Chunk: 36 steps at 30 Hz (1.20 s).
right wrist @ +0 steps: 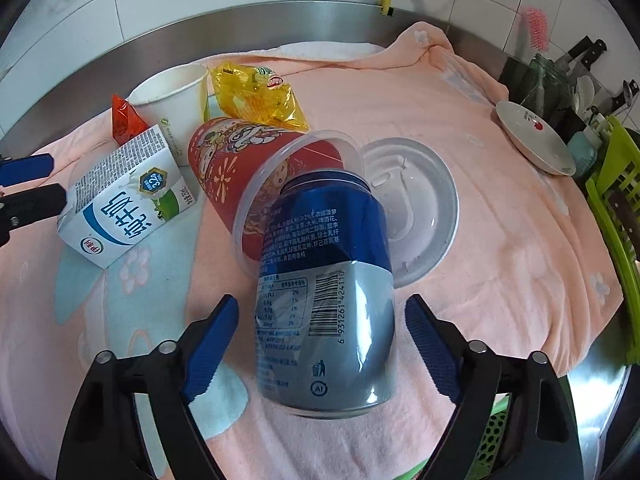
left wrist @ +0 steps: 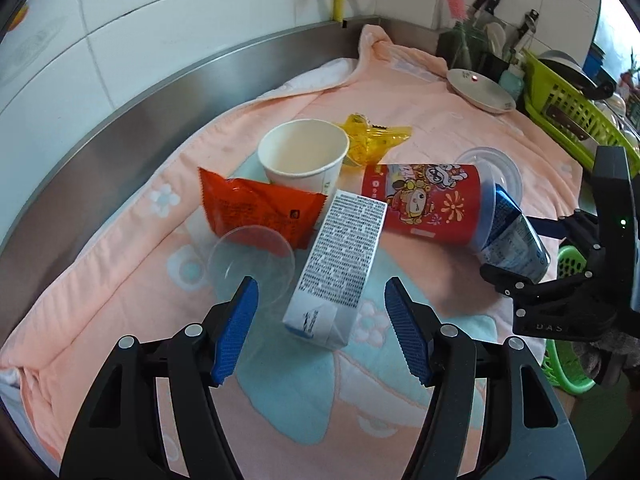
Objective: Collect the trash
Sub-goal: 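Grasp the silver-blue can with the right tool while the left tool grasps the white milk carton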
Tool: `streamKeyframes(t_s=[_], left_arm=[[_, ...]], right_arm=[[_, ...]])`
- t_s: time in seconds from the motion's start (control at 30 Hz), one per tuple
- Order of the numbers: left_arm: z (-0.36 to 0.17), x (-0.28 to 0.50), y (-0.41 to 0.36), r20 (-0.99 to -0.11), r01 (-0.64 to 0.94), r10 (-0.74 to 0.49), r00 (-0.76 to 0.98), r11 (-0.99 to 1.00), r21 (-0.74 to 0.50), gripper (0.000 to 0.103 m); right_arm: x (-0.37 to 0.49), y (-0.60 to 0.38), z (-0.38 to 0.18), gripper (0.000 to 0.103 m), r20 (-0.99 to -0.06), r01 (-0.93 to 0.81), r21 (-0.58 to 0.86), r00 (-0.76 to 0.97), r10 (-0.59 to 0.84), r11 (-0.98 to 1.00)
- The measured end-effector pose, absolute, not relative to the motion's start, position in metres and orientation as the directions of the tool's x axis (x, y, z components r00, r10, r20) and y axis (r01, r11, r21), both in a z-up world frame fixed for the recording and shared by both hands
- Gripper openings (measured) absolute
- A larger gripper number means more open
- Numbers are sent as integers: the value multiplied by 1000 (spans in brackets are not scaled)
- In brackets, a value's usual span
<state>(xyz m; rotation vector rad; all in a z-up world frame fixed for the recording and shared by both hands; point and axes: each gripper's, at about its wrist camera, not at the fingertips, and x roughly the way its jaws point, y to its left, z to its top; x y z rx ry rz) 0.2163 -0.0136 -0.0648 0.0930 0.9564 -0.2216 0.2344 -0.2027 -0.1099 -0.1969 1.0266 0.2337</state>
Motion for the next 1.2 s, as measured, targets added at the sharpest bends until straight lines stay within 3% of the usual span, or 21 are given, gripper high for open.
streamKeyframes(t_s=[0.17,0.73,0.83,1.03,1.13,1.2], left_arm=[[-72,229,-20,-820,269,-171,545,963,-22,64],[-90,253,-29,-839,337,-216,499,940,-42,64],[-91,253,-32,-840,358,-230,491,933,-46,58],[-97,256,-35,-849,361,-218,481,932,-35,57],[-101,258,-36,-857,366,-211,471,930,-29,47],[-103,257,-37,-858,367,-204,471,930,-19,46]], right_arm=[[235,-205,-114,67,-870,-272,-37,482,103,962],[207,-218,-110,66,-856,-225,114,472,211,968],[197,-220,-106,66,-846,-208,140,482,226,968],[180,-225,-98,66,-824,-181,196,503,262,964],[170,-226,-96,66,-816,-168,220,507,276,961],[163,-226,-95,66,-813,-161,231,509,282,959]])
